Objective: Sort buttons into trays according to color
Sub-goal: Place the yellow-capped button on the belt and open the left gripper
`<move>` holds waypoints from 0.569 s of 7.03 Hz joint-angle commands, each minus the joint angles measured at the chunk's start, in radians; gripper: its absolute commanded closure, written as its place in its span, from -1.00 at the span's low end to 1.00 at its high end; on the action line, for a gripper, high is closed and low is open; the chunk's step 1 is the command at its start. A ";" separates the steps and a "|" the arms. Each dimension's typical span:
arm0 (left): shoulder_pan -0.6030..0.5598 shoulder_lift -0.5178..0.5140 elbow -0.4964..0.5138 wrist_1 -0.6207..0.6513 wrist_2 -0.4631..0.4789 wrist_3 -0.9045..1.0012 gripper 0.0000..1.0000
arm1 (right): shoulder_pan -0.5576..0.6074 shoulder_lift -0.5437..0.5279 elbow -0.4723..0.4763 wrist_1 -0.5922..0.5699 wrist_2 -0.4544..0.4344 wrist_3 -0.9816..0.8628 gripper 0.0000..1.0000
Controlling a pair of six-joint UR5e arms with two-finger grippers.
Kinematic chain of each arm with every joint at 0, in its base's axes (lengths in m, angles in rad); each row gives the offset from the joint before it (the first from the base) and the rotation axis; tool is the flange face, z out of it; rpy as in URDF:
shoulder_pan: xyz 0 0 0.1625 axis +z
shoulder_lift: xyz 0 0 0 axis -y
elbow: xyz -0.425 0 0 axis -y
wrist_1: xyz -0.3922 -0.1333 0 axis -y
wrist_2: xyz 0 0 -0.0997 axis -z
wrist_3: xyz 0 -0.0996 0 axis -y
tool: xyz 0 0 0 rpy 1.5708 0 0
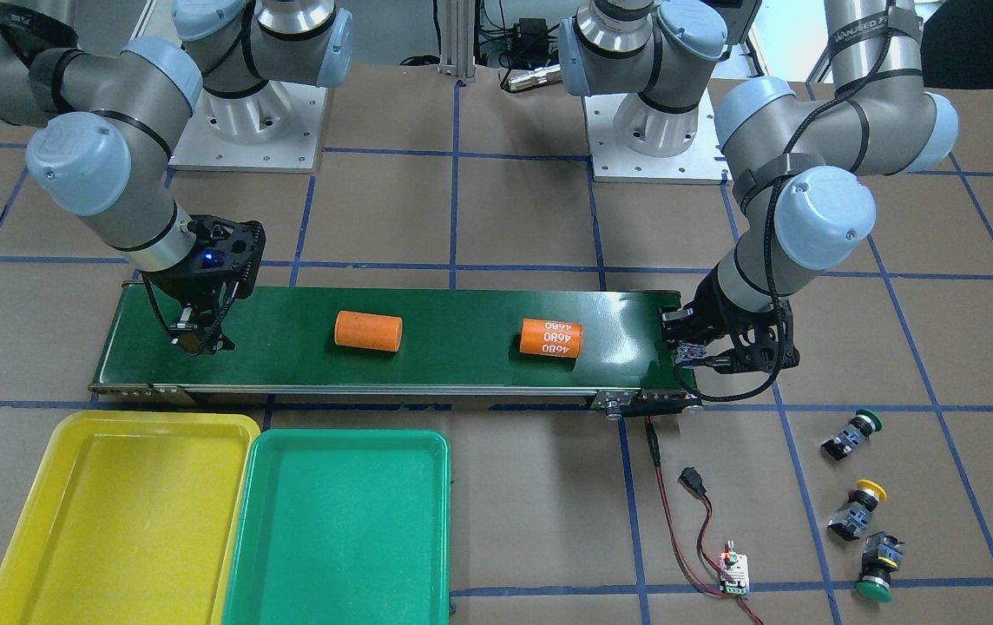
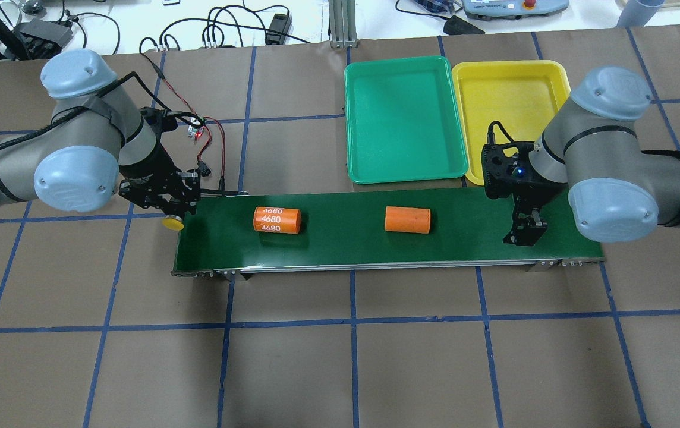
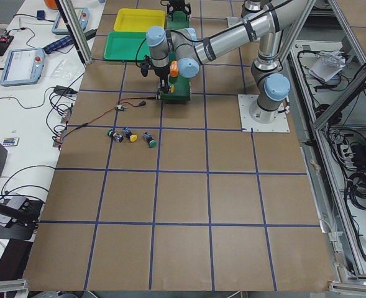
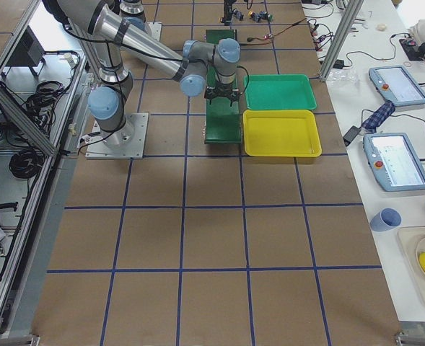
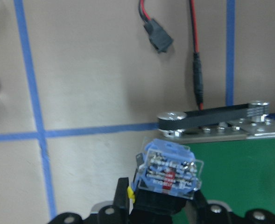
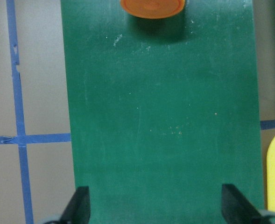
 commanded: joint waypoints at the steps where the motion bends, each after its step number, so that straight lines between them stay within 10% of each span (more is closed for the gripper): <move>1: -0.007 0.008 -0.030 0.004 -0.002 -0.076 0.95 | 0.000 0.000 -0.002 0.000 0.003 0.000 -1.00; 3: -0.009 -0.012 -0.030 0.004 -0.001 -0.115 0.42 | 0.000 0.000 -0.002 -0.002 0.005 0.000 -1.00; 4: -0.010 -0.012 -0.030 0.004 -0.004 -0.117 -0.20 | 0.000 0.002 -0.002 -0.002 -0.003 -0.003 -1.00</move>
